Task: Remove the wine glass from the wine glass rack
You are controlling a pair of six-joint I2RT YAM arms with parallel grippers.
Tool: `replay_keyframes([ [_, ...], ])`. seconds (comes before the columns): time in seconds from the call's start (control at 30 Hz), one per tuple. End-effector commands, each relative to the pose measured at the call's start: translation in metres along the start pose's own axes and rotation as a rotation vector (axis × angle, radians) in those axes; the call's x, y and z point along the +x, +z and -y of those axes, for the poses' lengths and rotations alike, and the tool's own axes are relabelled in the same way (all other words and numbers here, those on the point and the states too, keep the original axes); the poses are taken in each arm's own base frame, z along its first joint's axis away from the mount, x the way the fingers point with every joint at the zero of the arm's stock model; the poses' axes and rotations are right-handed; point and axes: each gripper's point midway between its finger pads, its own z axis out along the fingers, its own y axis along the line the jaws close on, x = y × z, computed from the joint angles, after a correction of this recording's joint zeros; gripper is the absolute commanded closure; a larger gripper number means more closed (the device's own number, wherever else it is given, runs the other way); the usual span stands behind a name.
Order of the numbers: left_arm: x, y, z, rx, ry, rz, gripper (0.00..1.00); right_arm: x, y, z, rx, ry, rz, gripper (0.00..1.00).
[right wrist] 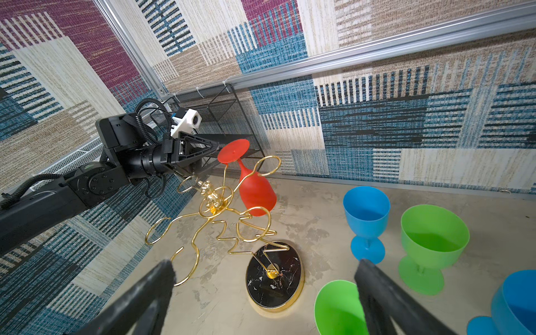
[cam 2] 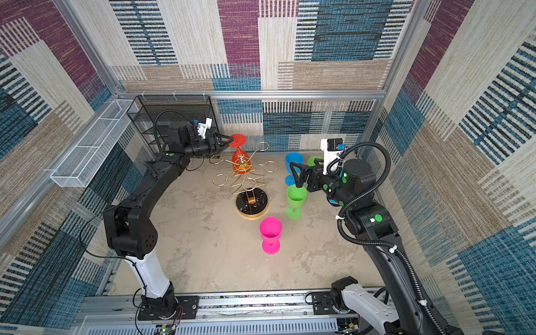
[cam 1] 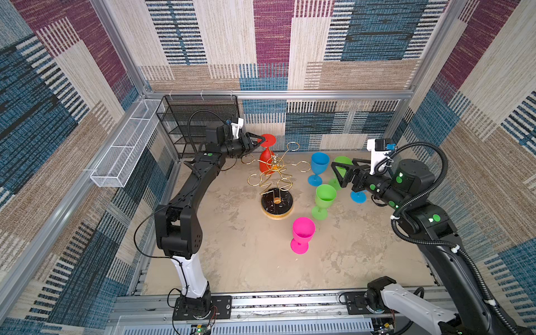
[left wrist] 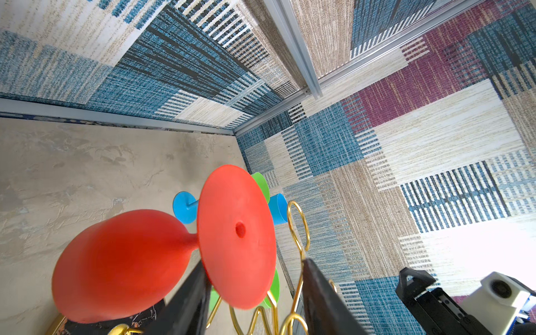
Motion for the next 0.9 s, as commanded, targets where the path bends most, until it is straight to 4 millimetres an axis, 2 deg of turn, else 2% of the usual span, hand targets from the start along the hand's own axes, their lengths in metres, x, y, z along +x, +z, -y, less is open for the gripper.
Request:
replay_keyframes([
  [0.0,0.002,-0.002,0.003,0.008,0.011,-0.014,0.64,-0.009,-0.001,0.0,0.005,0.0,0.039,0.01],
  [0.17,0.002,-0.003,-0.003,-0.016,0.006,-0.011,0.54,-0.009,0.0,0.0,0.004,0.001,0.037,0.01],
  [0.5,-0.01,-0.009,0.012,-0.027,0.037,0.016,0.55,-0.008,0.0,0.0,0.004,0.001,0.036,0.01],
  [0.7,-0.01,-0.011,0.017,-0.035,0.051,0.013,0.37,-0.008,0.0,-0.001,-0.002,0.004,0.037,0.01],
  [0.87,-0.01,-0.015,0.012,-0.097,0.066,0.016,0.3,-0.009,-0.002,-0.001,-0.002,0.003,0.04,0.01],
])
